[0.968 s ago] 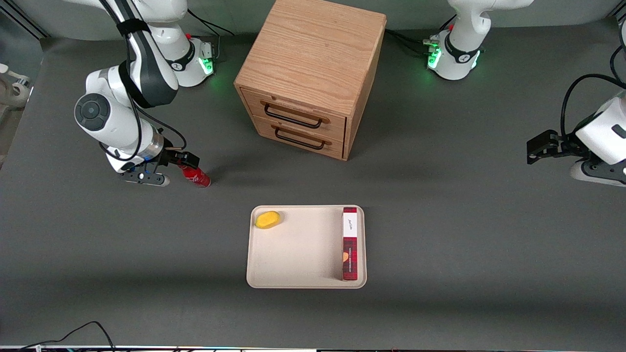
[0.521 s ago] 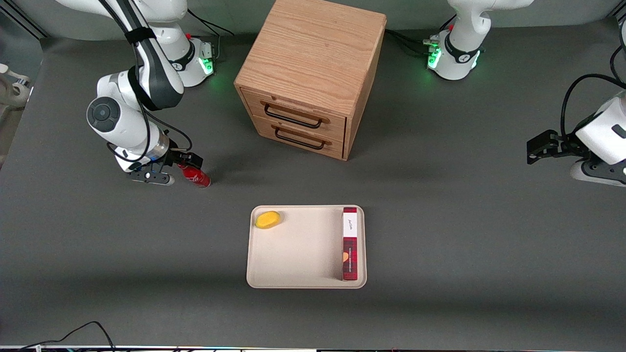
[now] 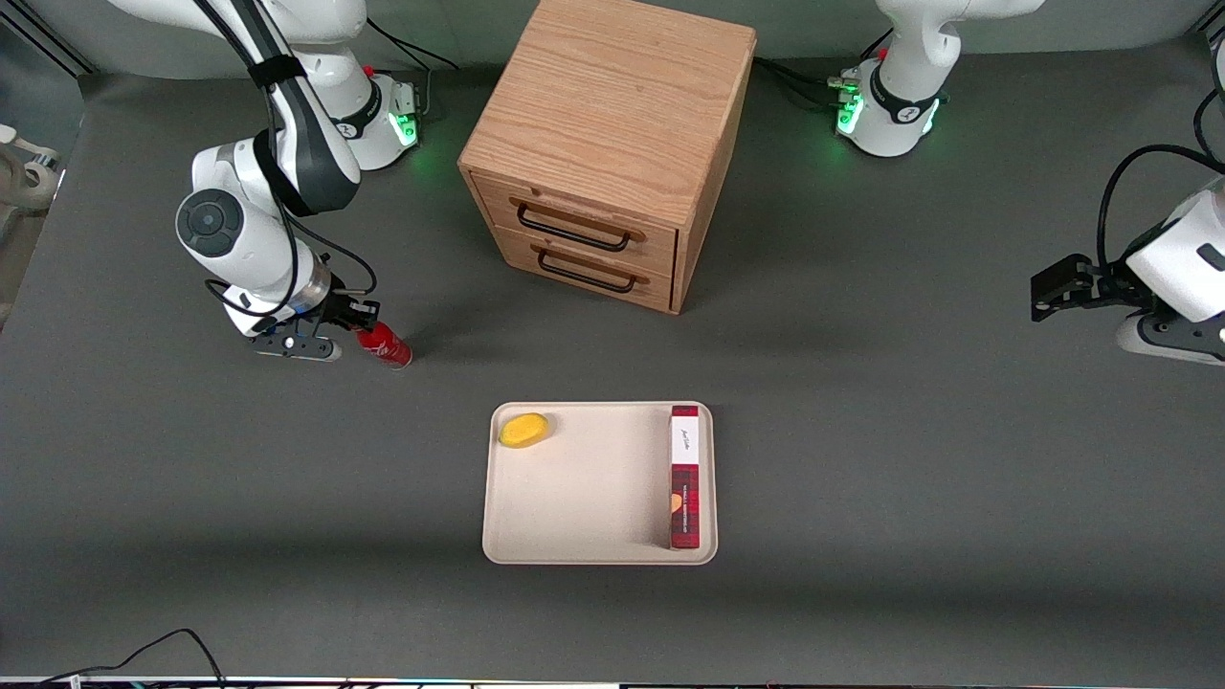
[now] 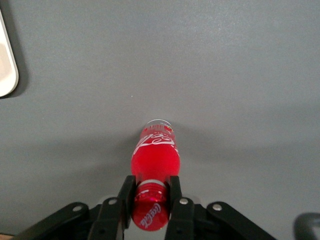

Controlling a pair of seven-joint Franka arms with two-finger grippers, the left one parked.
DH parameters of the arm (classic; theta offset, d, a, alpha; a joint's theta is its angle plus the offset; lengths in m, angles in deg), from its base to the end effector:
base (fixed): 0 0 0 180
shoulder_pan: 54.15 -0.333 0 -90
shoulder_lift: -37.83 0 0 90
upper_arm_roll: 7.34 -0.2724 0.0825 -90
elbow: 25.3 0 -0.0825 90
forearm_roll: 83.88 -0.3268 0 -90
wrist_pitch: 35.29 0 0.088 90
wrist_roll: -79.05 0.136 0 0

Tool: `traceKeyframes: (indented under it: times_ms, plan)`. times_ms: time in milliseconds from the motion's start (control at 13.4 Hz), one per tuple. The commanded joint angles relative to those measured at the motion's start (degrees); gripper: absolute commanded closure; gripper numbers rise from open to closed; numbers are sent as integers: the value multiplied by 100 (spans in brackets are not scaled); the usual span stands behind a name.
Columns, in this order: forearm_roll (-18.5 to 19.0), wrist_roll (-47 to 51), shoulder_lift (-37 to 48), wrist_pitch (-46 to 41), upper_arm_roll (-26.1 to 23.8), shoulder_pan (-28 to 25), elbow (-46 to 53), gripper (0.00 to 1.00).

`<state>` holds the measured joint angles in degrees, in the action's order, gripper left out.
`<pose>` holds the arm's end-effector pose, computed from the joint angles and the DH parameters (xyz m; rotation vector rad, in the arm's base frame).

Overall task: Place coke bottle on tray
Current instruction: 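Close the right gripper on the bottle cap and lift it, then carry the bottle with the right gripper over the white tray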

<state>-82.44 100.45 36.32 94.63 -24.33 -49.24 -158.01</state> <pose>0.4490 0.0951 0.2927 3.0998 -0.2261 -0.1050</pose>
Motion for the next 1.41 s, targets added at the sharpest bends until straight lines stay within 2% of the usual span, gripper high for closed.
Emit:
traceKeyframes:
  times_ms: [0,149,521,745,894,1117,1340]
  plan:
    - [129,58,151,43,-25,27,-36,100]
    - [138,-21,291,-315,36,36,209,100]
    - [76,-1022,406,-2730,406,45,2210,100]
    - [50,-1041,-23,-4024,380,18,3887,100]
    - [50,-971,-671,-4718,301,-17,5108,100]
    - [137,-191,-1841,-5529,-145,-52,6824,100]
    - [252,942,-2545,-5382,-436,-306,7503,100]
